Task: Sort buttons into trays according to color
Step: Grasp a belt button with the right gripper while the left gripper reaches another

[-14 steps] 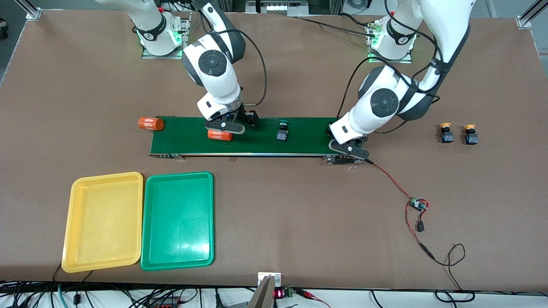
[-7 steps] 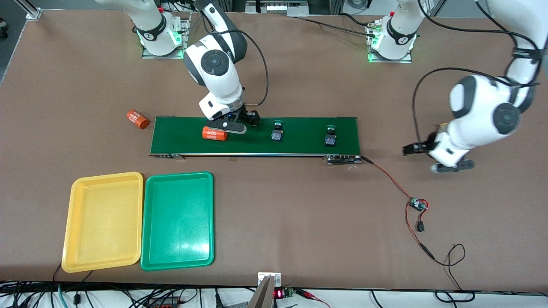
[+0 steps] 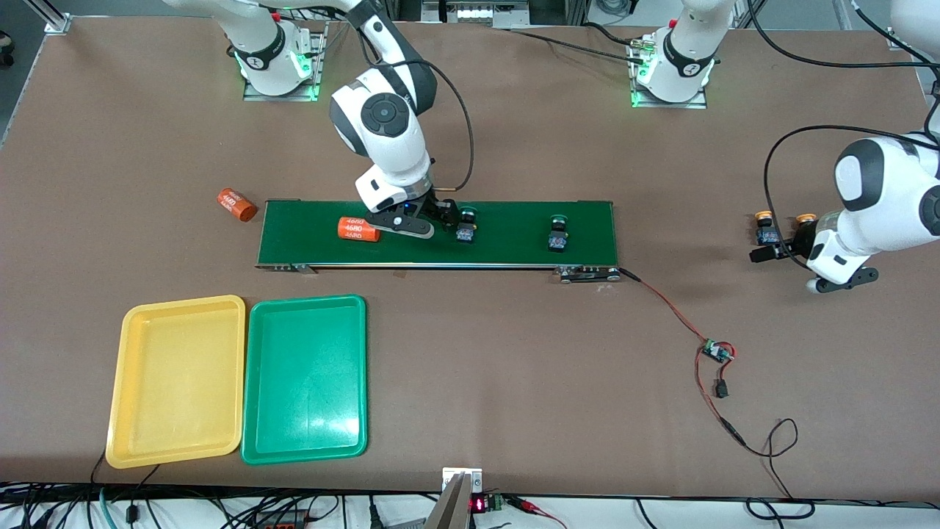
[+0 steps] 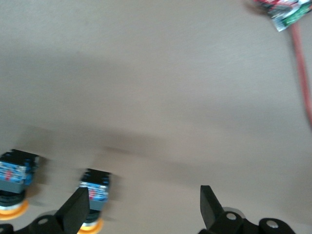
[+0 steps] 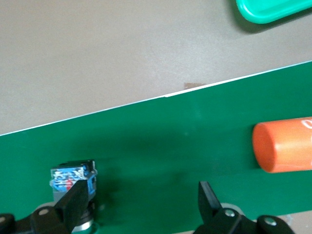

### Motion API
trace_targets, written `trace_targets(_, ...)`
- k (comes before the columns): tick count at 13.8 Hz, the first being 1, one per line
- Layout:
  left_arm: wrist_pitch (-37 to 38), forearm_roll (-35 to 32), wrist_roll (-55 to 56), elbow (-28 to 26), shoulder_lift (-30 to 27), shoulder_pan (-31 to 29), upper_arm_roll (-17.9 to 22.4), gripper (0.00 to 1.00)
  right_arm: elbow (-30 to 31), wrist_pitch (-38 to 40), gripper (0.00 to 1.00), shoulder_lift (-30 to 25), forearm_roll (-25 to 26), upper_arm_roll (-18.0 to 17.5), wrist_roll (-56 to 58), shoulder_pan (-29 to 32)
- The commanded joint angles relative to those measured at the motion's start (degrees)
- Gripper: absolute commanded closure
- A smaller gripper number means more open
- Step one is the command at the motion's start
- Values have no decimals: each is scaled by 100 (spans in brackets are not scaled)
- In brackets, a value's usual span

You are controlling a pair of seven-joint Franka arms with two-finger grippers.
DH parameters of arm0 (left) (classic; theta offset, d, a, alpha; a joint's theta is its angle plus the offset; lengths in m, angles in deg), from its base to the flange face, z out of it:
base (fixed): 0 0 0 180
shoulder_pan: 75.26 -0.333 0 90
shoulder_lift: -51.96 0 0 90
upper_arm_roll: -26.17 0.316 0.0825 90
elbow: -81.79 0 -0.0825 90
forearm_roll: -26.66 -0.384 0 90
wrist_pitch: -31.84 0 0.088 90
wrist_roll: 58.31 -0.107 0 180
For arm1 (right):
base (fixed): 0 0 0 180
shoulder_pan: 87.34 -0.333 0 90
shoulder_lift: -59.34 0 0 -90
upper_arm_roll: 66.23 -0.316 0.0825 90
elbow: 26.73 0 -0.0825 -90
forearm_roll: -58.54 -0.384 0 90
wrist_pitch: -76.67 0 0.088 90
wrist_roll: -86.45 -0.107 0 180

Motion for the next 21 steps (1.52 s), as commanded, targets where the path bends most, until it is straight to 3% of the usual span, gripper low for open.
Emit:
trace_targets(1, 43, -289, -419, -46, 242, -293, -89, 0, -183, 10, 0, 111, 94, 27, -177, -56)
trace_targets(9, 52, -859, -981, -512, 278, -601, -81, 0, -271, 10, 0, 365, 32, 9, -186, -143)
trace_targets(19, -9, -1176, -1132, -521, 559, -663, -19, 0, -271, 1, 0, 515, 102, 18, -160, -196)
trace_targets(20, -9, -1273, -1140, -521, 567, -663, -19, 0, -271, 1, 3, 550, 102, 18, -160, -231)
trace_targets(21, -18, -1369, -1140, -521, 576, -672, -10, 4, -271, 1, 12, 559, 120, 18, -134, -275)
